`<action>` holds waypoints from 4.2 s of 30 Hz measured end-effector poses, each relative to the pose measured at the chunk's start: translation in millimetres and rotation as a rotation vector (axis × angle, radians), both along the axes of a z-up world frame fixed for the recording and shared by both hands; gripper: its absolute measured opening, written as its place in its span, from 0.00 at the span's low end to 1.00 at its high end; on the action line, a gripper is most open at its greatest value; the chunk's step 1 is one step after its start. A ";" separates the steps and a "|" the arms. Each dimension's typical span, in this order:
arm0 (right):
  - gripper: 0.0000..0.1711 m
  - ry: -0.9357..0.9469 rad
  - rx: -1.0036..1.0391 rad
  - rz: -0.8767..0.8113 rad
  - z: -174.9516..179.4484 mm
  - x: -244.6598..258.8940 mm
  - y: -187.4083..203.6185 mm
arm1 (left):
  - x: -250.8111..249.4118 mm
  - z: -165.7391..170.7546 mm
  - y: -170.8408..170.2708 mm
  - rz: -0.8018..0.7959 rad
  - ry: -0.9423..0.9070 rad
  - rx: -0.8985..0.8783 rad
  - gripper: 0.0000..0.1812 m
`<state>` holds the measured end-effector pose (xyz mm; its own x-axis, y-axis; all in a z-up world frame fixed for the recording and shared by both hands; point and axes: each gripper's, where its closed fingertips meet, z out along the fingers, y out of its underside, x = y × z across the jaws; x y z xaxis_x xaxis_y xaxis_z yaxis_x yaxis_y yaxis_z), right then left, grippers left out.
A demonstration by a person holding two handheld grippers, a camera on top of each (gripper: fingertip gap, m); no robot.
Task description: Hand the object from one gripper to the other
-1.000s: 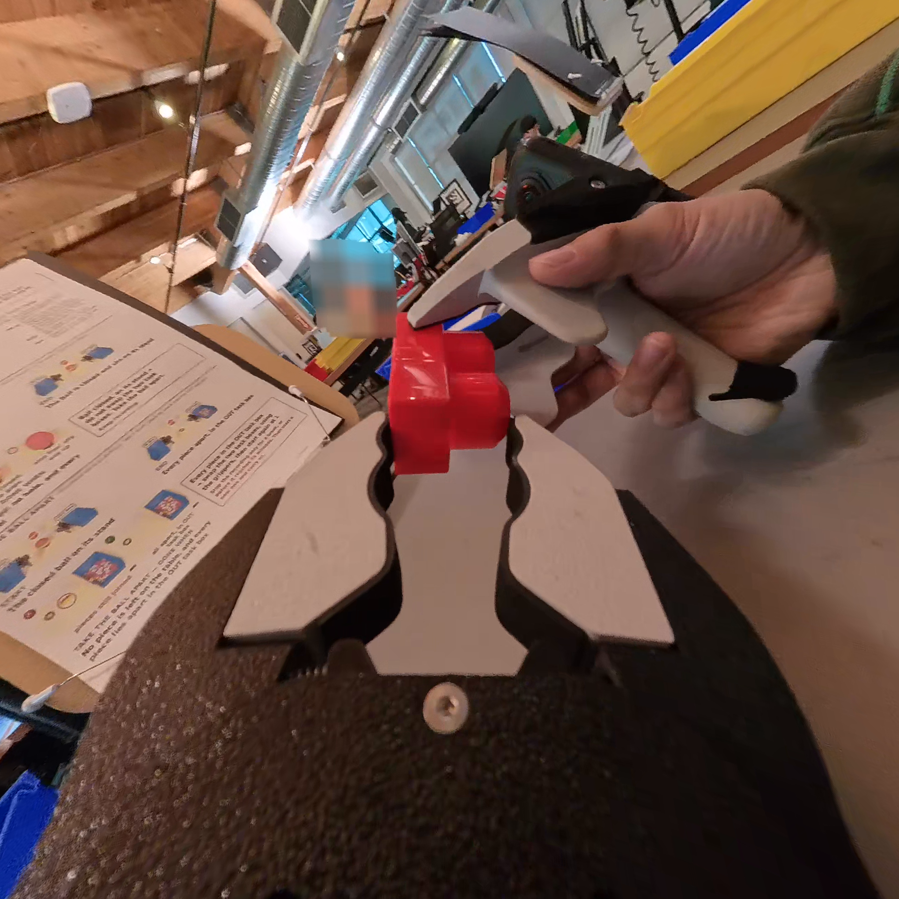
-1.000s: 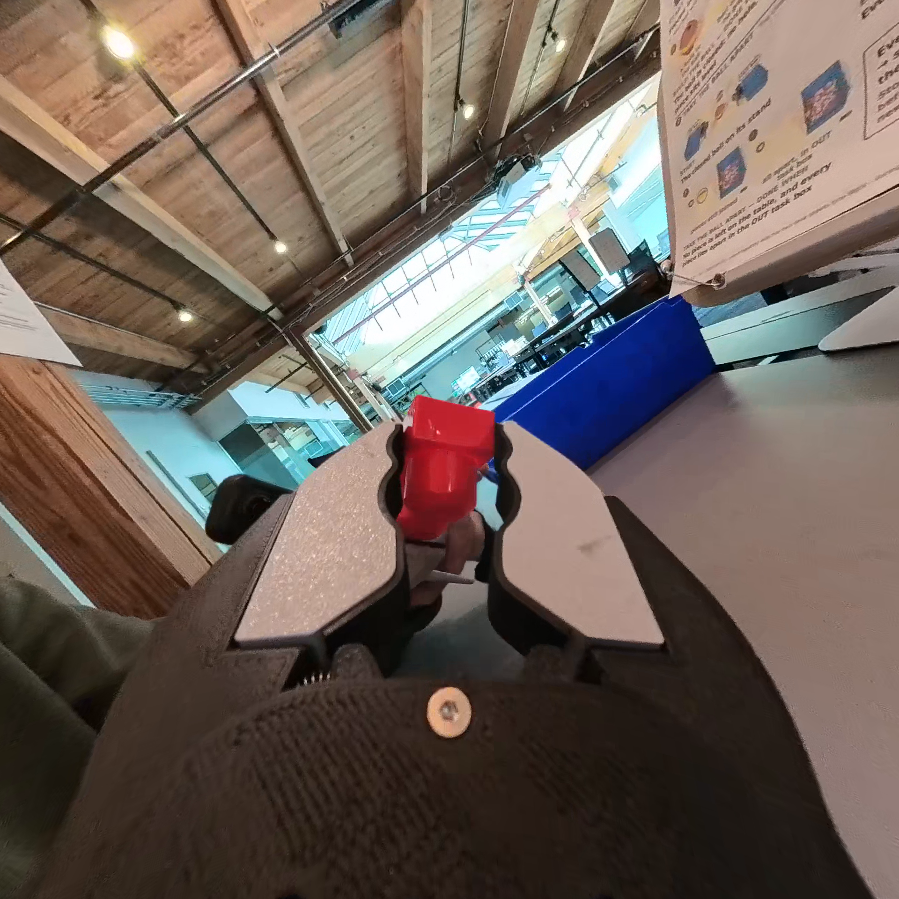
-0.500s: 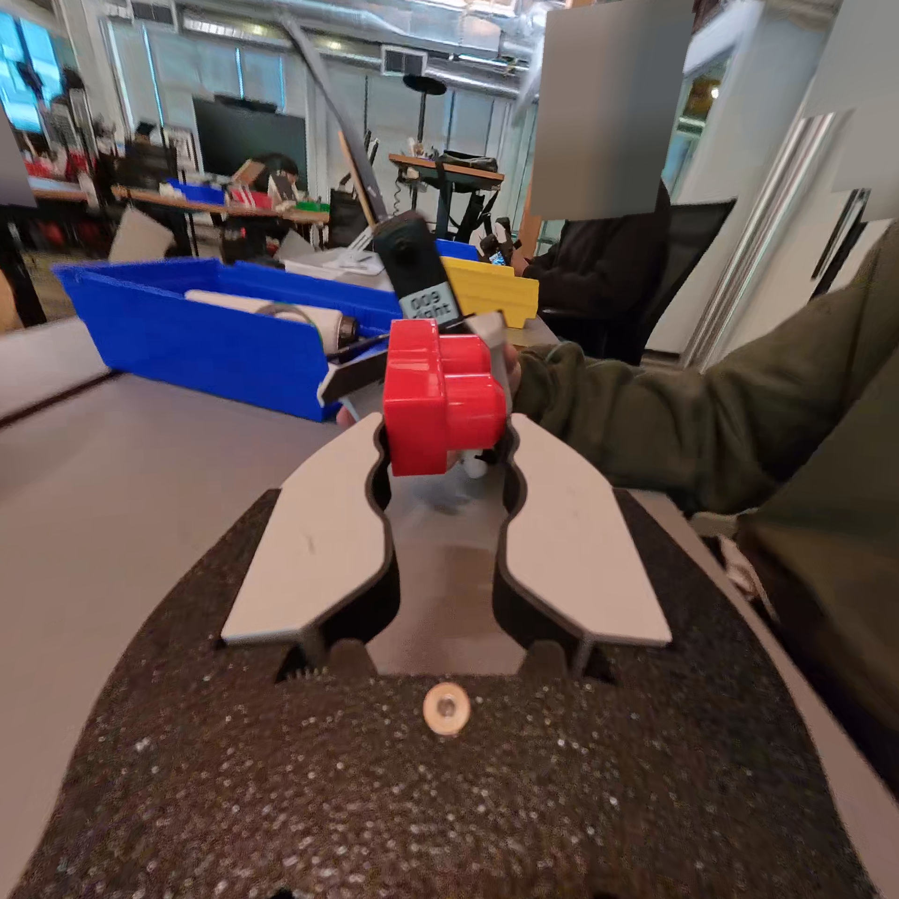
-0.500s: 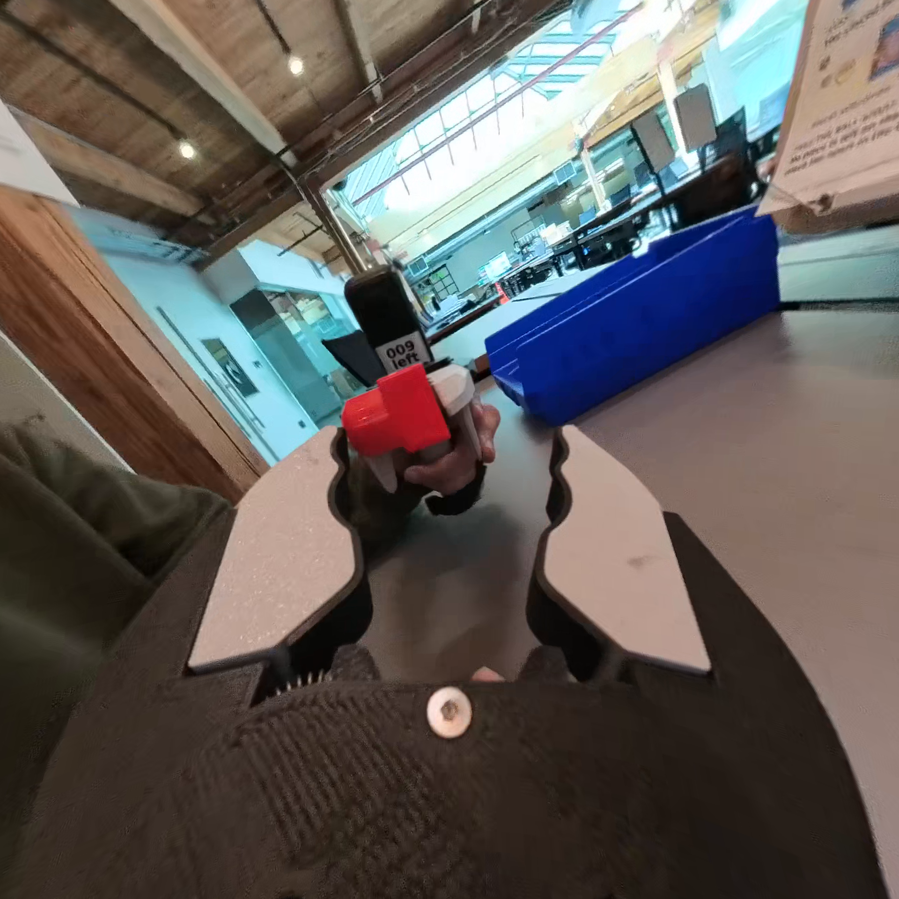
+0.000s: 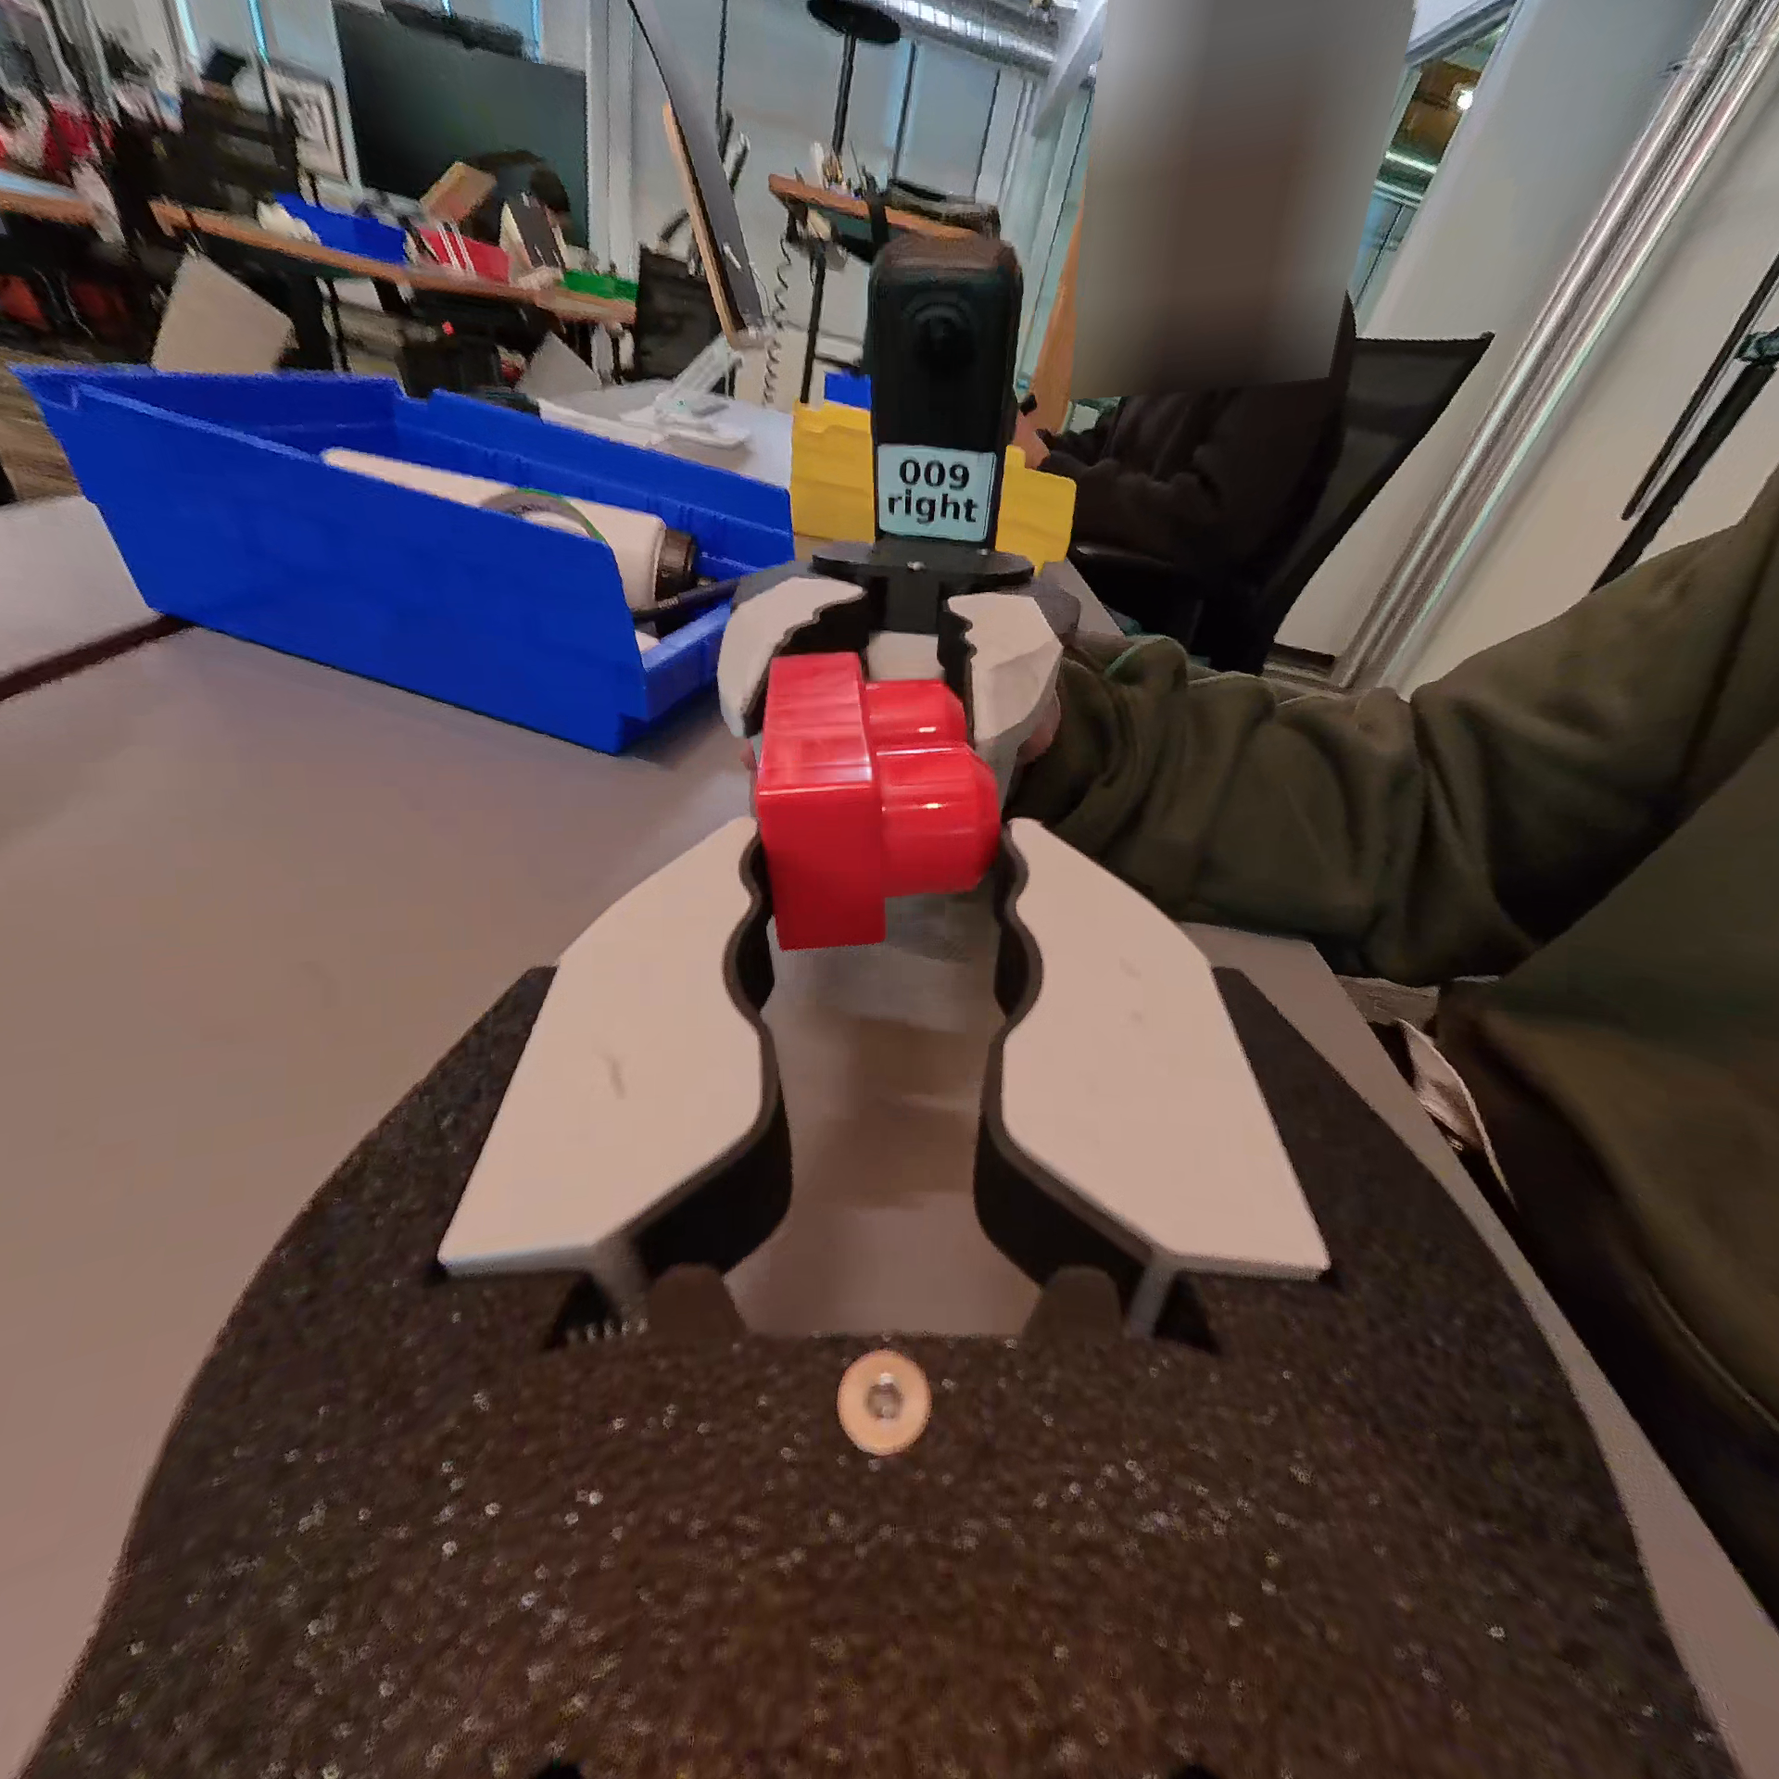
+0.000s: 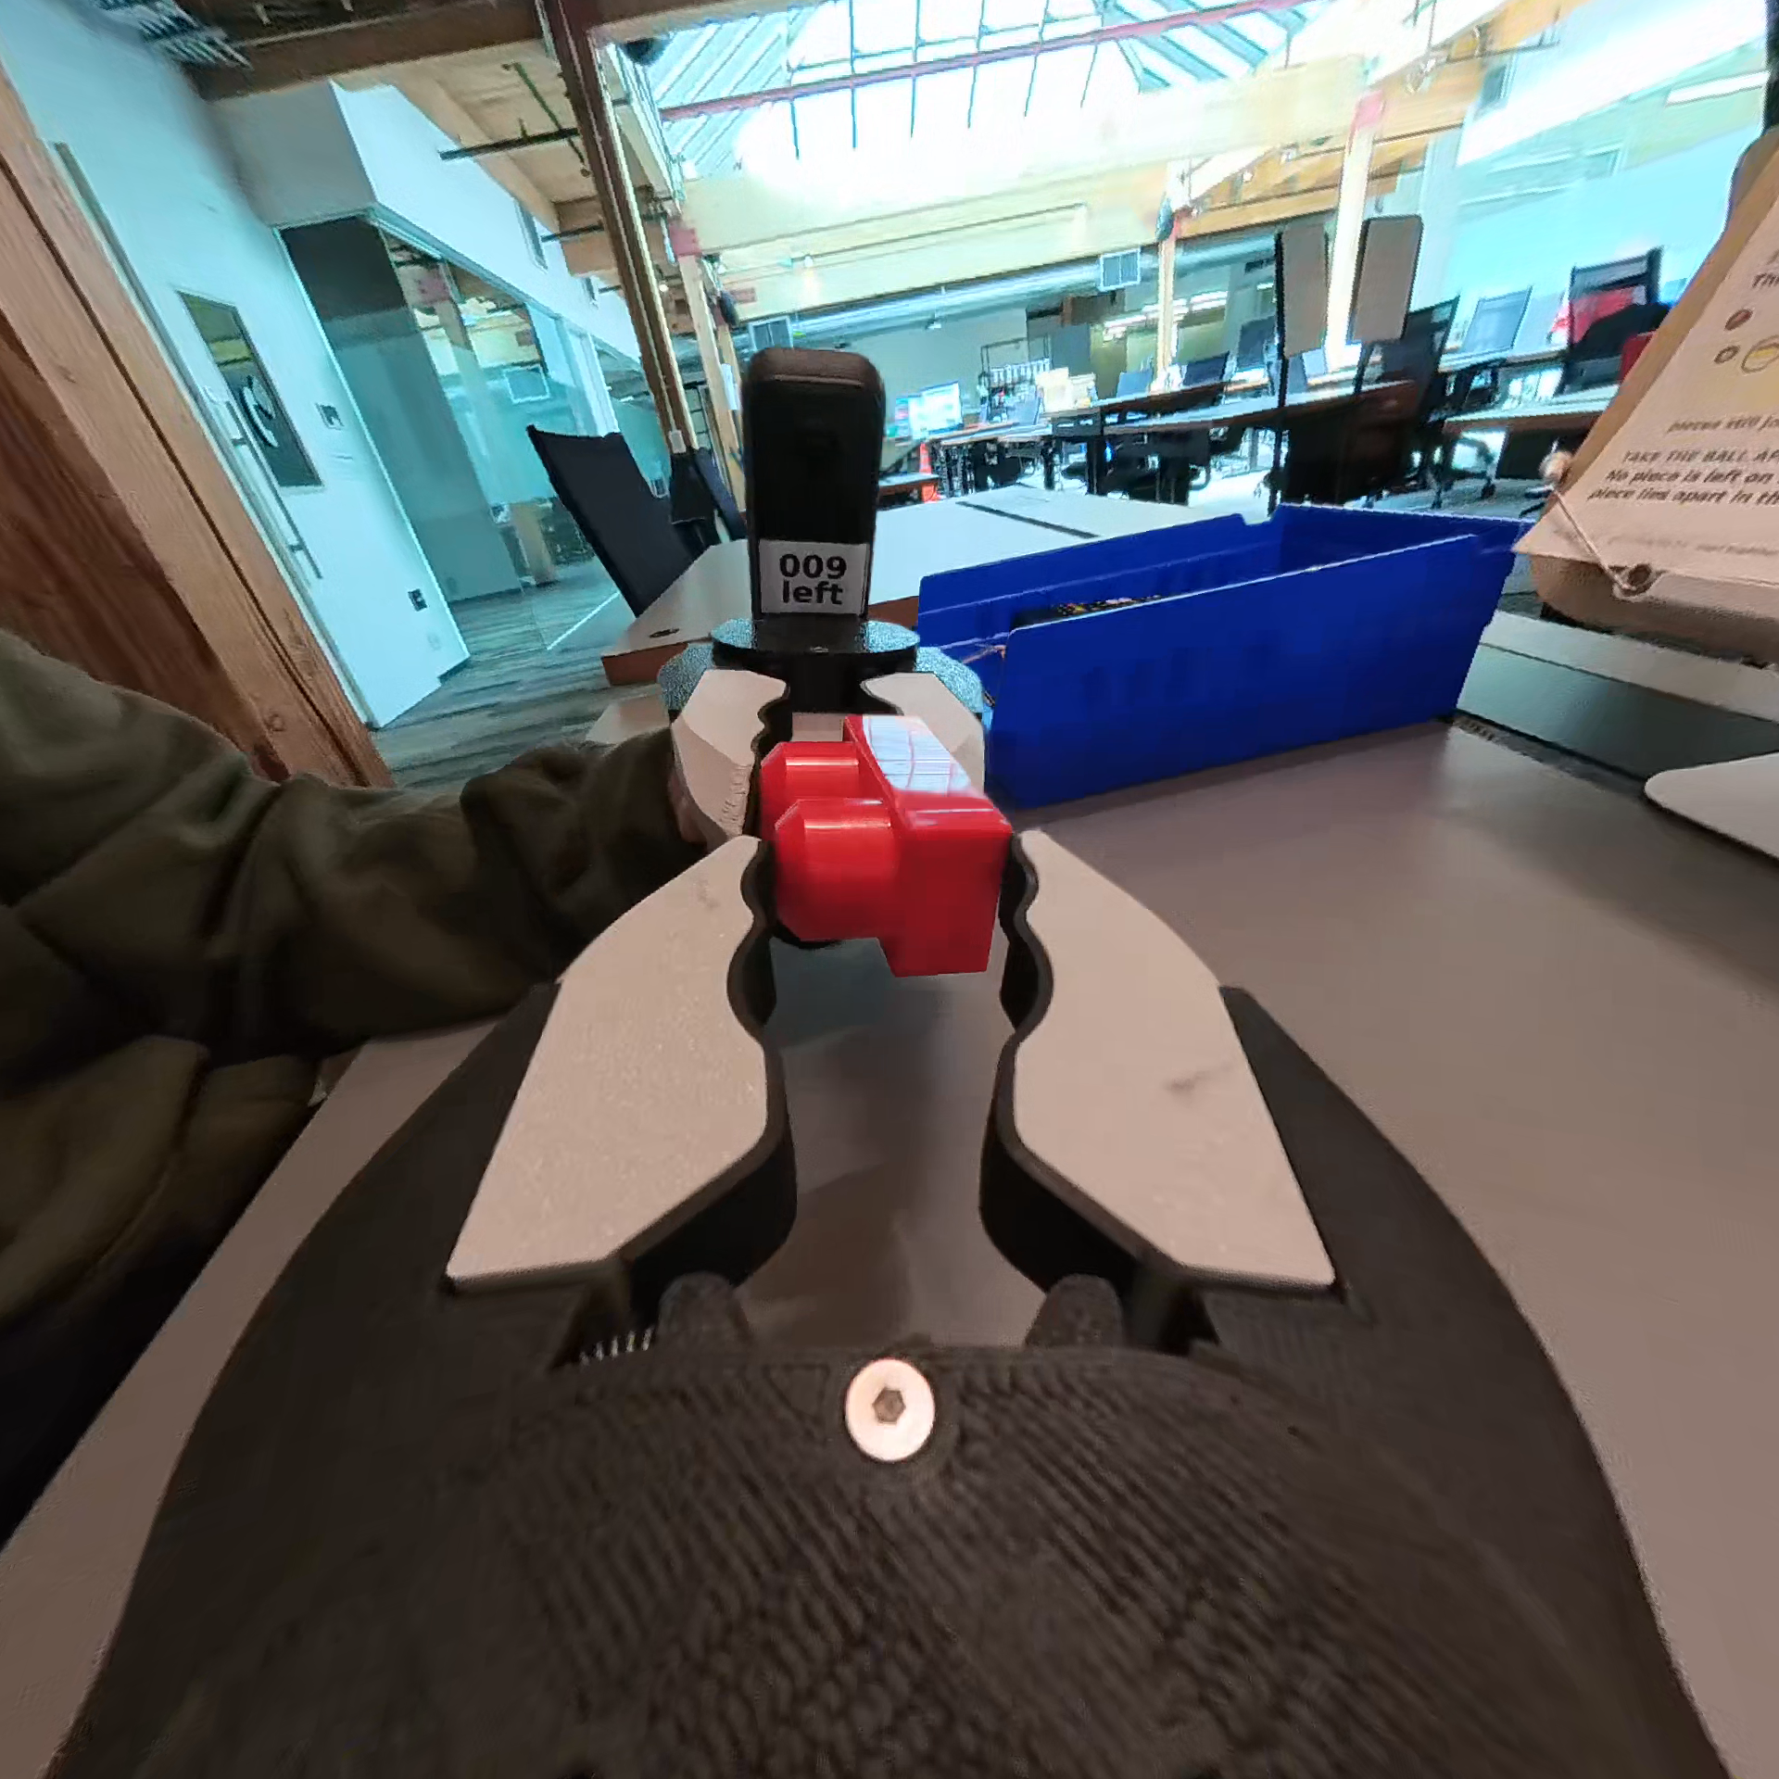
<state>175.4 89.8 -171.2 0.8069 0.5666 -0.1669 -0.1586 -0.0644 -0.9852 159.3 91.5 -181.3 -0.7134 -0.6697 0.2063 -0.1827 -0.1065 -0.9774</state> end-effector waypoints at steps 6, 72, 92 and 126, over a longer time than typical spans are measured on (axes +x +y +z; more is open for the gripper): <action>0.26 0.156 -0.073 -0.051 2.5 12.7 6.0 | 15.8 2.4 21.8 0.302 -0.309 0.399 0.34; 0.41 0.128 -0.082 -0.137 -7.5 32.8 3.4 | 21.5 3.8 20.4 0.387 -0.416 0.577 0.27; 0.27 -0.275 0.085 -0.085 -11.9 -0.8 -0.5 | 12.5 -13.1 2.9 0.153 -0.151 0.288 0.27; 0.27 -0.515 0.225 -0.223 -1.1 6.8 1.3 | 10.4 -3.2 3.1 -0.067 0.263 -0.452 0.20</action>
